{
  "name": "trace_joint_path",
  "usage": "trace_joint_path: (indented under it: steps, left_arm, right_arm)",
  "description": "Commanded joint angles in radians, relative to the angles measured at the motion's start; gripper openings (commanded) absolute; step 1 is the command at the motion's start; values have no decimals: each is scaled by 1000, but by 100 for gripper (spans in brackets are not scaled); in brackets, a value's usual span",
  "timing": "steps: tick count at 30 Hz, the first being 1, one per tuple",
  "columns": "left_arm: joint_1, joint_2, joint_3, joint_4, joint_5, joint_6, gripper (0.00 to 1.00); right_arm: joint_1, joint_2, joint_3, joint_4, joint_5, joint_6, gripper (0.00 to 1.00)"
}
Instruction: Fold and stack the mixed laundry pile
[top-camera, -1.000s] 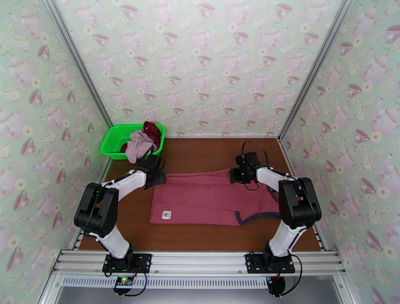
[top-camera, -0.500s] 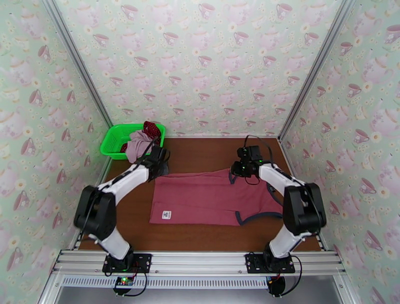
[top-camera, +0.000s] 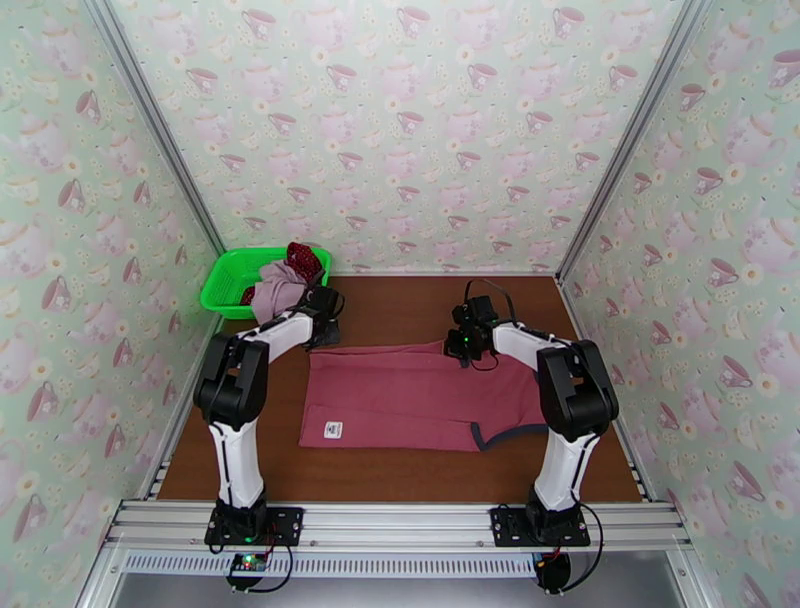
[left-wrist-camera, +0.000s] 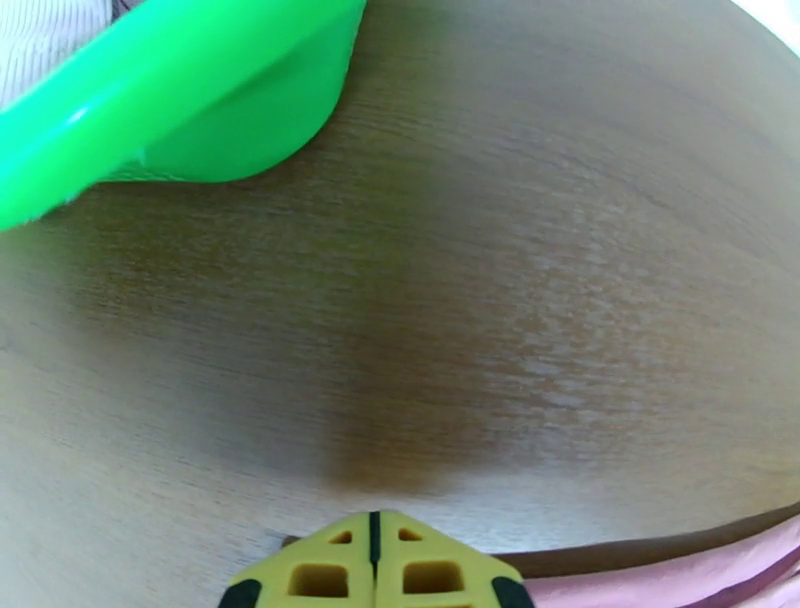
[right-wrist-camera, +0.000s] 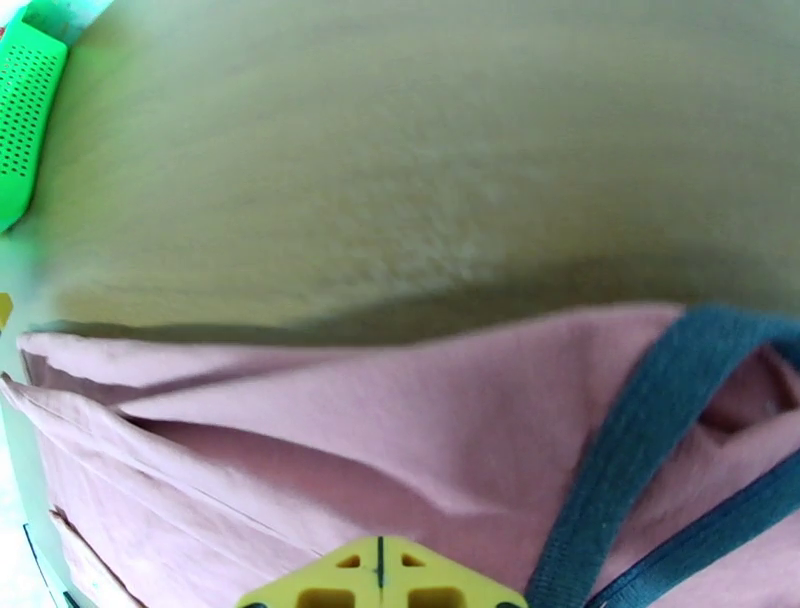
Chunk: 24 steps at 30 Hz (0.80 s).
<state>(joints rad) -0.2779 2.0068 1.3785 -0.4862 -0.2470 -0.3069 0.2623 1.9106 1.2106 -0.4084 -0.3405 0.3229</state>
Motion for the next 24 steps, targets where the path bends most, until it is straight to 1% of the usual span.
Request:
trace_joint_path:
  steps: [1, 4, 6, 10, 13, 19, 24]
  left_arm:
    - [-12, -68, -86, 4, 36, 17, 0]
    - [-22, -123, -174, 20, 51, 7, 0]
    - [-35, -165, -223, 20, 40, -5, 0]
    - [-62, -261, -297, 22, -5, -25, 0]
    - [-75, -300, -321, 14, -36, -31, 0]
    - [-90, -280, -349, 22, -100, -38, 0]
    - [-109, -238, -366, 51, -76, -53, 0]
  right_arm:
    - [8, -47, -50, 4, 9, 15, 2]
    - [12, -74, -83, 4, 14, 14, 2]
    - [13, -98, -107, 3, 18, 15, 2]
    - [17, -154, -155, -1, 32, 11, 3]
    - [18, -183, -190, -2, 44, 11, 3]
    - [18, -205, -252, -23, 77, -1, 4]
    - [17, -223, -282, -67, 99, -12, 4]
